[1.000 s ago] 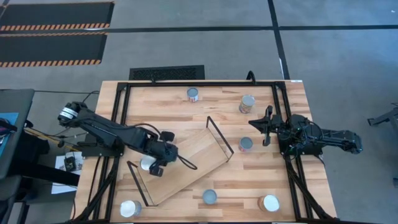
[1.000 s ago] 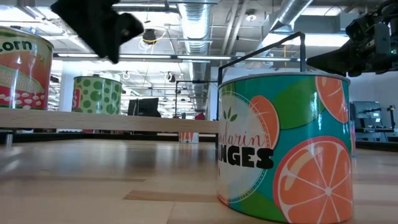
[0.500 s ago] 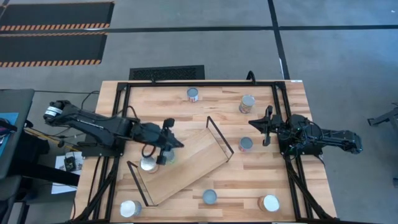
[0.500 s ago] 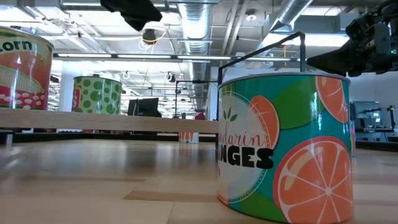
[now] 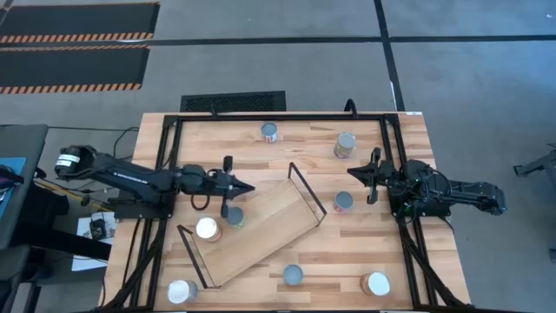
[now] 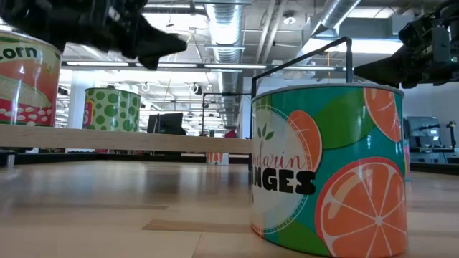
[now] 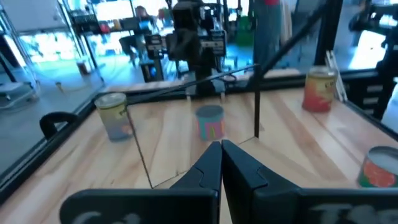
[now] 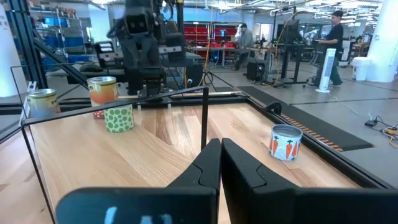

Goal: Pick and place cans onto a shelf
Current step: Put the top canned peaches on the shelf

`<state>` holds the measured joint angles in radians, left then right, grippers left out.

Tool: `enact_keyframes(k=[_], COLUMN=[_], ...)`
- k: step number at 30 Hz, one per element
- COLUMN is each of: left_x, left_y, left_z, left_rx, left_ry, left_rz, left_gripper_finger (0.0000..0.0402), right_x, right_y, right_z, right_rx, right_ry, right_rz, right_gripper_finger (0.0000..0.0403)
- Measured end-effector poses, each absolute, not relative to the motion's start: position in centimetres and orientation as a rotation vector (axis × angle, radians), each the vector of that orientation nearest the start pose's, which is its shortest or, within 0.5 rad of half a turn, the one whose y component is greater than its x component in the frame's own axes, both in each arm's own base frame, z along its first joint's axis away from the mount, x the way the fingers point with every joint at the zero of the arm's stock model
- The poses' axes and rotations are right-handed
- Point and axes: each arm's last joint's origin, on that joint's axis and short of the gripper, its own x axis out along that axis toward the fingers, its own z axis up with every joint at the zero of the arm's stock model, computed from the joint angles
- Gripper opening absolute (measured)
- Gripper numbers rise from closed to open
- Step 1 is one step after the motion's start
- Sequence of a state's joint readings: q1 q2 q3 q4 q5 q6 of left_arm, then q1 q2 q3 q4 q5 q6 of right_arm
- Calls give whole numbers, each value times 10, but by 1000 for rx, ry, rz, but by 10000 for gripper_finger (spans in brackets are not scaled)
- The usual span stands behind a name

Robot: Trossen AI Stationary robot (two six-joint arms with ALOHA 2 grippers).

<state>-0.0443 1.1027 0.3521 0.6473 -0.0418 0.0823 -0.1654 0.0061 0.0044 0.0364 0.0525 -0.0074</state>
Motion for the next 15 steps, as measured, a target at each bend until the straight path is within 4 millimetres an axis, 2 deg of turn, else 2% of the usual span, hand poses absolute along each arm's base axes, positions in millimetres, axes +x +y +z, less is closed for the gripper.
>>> enact_keyframes(k=[6,11,15], left_x=[199,192,192], left_y=[3,6,7], left_z=[179,176,177], left_rx=[54,49,52], left_ry=[83,34,23], left_rz=[42,60,63], left_gripper_finger=[0,0,0], right_x=[96,96,95], right_y=[-18,-18,-18], right_z=[169,170,176], right_rx=[-10,-10,22], right_ry=[-41,-49,-123], right_rz=[-221,-222,-221], right_gripper_finger=[37,37,37])
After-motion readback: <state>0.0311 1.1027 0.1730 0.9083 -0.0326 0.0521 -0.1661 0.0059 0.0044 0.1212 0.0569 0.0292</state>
